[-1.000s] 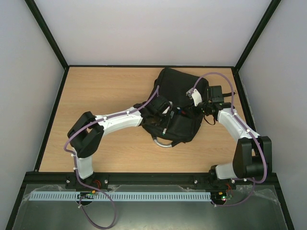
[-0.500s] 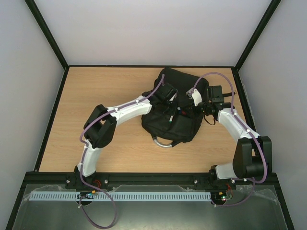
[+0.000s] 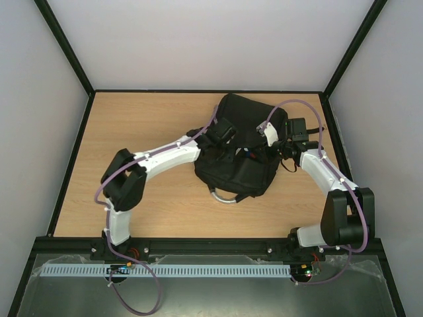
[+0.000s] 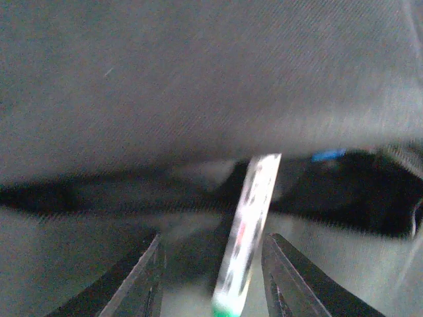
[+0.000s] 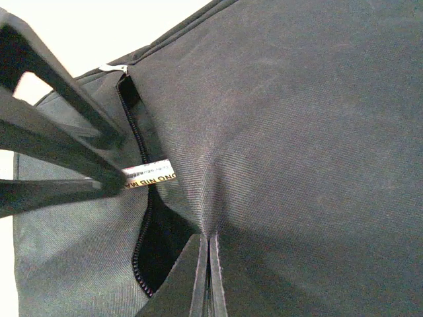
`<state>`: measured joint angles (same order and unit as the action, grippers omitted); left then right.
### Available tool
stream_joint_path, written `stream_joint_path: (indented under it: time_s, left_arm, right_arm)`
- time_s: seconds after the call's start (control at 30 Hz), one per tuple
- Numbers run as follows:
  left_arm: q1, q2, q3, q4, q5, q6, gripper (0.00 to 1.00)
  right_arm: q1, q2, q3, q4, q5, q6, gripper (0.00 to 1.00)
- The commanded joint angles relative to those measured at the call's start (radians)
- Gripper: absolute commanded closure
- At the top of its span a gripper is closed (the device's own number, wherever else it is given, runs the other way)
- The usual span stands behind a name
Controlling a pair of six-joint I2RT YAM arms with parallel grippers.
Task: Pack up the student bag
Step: Place the stationery in the student bag.
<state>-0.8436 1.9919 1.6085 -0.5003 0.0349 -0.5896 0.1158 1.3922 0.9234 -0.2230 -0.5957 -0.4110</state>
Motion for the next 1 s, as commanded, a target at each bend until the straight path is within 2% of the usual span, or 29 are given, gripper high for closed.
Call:
stream_joint_path:
  time_s: [0.0, 0.17, 0.43, 0.8, 0.97]
  left_arm:
    - [-0.017, -0.131, -0.118, -0.039, -0.041, -0.017, 0.58]
    - [-0.027, -0.165, -0.181, -0.022, -0.019, -0.015, 0.58]
    - [-0.031, -0.130, -0.176, 0.028, 0.058, -0.004, 0.58]
    - [-0.030, -0.007, -0.030, 0.010, 0.023, 0.016, 0.97]
    - [-0.028, 0.038, 0.052, 0.009, -0.022, 0.017, 0.98]
  right_arm:
    - [0.000, -0.003, 0.018, -0.042, -0.056, -0.003, 0.99]
    - [0.000, -0.001, 0.017, -0.042, -0.056, -0.003, 0.99]
    - [0.000, -0.007, 0.018, -0.044, -0.052, -0.003, 0.99]
    - [0.001, -0.001, 0.021, -0.049, -0.053, -0.009, 0.99]
    - [0.000, 0.007, 0.021, -0.050, -0.053, -0.012, 0.99]
